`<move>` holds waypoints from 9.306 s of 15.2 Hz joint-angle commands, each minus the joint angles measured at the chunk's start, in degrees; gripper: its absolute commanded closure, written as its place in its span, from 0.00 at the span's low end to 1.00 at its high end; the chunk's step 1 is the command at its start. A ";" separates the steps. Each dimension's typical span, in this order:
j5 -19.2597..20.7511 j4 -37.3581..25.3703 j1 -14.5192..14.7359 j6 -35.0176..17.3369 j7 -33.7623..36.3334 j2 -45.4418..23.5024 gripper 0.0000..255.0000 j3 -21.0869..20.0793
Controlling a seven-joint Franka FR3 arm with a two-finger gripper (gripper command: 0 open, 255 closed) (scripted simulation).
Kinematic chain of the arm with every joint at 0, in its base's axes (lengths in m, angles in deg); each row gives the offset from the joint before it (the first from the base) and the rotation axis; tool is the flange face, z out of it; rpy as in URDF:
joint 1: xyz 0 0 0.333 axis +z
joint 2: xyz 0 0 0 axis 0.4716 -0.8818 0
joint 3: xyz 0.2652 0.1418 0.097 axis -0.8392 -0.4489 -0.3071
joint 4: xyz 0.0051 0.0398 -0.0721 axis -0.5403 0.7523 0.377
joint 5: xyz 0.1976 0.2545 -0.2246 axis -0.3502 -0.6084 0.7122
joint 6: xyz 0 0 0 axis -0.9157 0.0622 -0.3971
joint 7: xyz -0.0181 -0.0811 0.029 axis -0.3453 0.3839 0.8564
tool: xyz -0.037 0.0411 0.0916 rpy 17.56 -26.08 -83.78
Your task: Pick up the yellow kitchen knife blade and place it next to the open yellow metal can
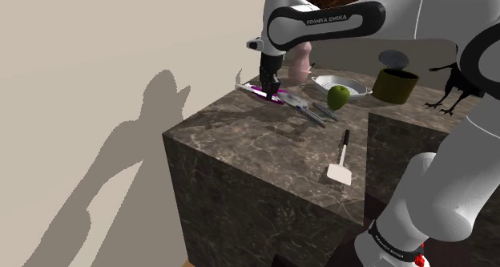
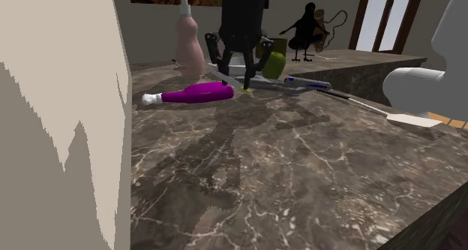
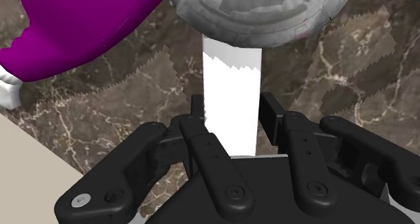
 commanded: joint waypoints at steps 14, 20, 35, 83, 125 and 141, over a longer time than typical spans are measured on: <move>-0.39 -13.08 0.10 11.87 -1.03 -1.17 1.00 -0.11; -0.60 -19.48 0.09 16.83 -1.54 -2.59 1.00 -0.08; -1.47 -40.73 -0.29 31.03 -3.25 -9.62 1.00 0.25; 10.09 -23.62 -13.77 29.90 -60.38 16.45 1.00 41.63; -31.14 0.82 15.72 6.24 -102.03 -27.95 1.00 110.92; -33.02 11.27 15.29 -4.92 -103.66 -27.71 1.00 106.73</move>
